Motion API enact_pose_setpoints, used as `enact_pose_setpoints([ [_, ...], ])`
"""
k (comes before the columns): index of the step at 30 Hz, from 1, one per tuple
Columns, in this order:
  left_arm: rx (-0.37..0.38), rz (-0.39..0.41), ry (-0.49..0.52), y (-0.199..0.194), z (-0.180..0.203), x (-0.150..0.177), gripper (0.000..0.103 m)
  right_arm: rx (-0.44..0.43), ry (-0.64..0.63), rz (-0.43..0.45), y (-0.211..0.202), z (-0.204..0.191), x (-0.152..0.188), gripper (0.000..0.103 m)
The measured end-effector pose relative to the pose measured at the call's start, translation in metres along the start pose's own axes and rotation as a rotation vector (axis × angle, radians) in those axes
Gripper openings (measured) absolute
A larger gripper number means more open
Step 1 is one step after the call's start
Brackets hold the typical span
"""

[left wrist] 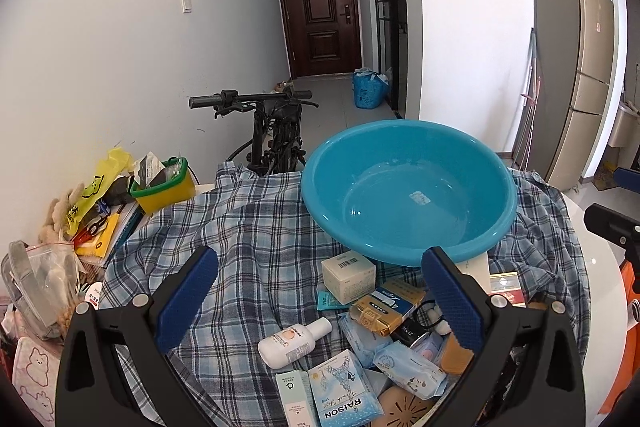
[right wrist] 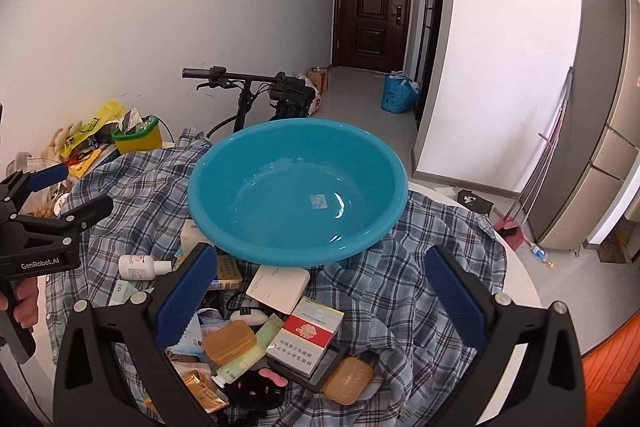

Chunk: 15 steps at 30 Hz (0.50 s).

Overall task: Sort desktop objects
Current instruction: 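Move both tools toward the pile of toiletries beside the turquoise basin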

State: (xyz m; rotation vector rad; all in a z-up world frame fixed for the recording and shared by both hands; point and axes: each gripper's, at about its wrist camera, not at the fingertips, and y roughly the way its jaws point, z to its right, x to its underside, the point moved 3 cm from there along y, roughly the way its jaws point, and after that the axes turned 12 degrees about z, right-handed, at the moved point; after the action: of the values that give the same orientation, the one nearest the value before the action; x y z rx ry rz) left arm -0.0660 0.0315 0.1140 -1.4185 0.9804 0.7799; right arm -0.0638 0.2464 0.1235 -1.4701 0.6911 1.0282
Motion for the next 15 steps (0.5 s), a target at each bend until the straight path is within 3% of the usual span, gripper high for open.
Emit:
enact_pose_setpoints([
  [15,-0.003,-0.001,0.014,-0.0071,0.0032,-0.0035,0.103,0.005,-0.001,-0.016,-0.0016,-0.0006,-0.0038,0.103],
])
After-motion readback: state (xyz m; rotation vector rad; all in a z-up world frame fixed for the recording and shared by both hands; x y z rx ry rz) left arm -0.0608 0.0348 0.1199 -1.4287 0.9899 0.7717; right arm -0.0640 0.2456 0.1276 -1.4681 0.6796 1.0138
